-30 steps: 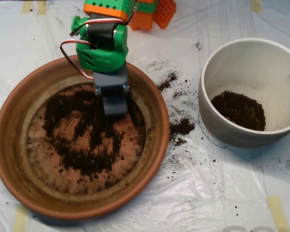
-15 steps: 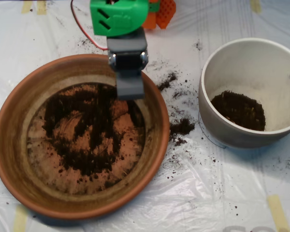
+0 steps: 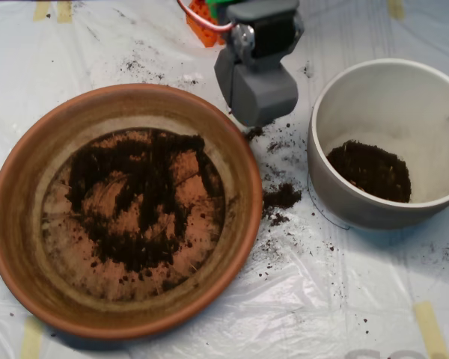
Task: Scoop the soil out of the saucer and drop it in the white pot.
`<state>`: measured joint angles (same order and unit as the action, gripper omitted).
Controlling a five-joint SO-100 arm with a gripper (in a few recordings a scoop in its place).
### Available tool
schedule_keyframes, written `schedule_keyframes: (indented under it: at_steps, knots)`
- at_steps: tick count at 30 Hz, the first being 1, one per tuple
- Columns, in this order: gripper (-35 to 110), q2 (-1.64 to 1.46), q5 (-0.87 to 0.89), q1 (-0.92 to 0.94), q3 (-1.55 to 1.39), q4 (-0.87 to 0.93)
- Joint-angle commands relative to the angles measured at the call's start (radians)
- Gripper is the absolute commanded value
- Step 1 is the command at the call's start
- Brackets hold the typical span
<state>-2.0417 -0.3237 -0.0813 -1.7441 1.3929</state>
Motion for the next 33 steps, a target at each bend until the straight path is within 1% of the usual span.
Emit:
schedule_keyframes:
  at_steps: [1,11,16,18,19,20,22,23,24,33]
  knots:
    - [0,-0.040,-0.012,-0.084,0.232,0.072]
    - [0,0.233,0.037,-0.291,0.670,0.224]
    - [0,0.428,0.055,-0.356,0.900,0.299]
    - [1,0.468,0.055,-0.365,0.939,0.308]
    - [4,0.491,0.052,-0.368,0.965,0.324]
    - [11,0.509,0.048,-0.370,0.983,0.337]
    - [30,0.517,0.037,-0.376,0.985,0.354]
    - [34,0.517,0.038,-0.379,0.982,0.360]
    - [36,0.517,0.040,-0.380,0.980,0.367]
    - [35,0.503,0.041,-0.376,0.973,0.387]
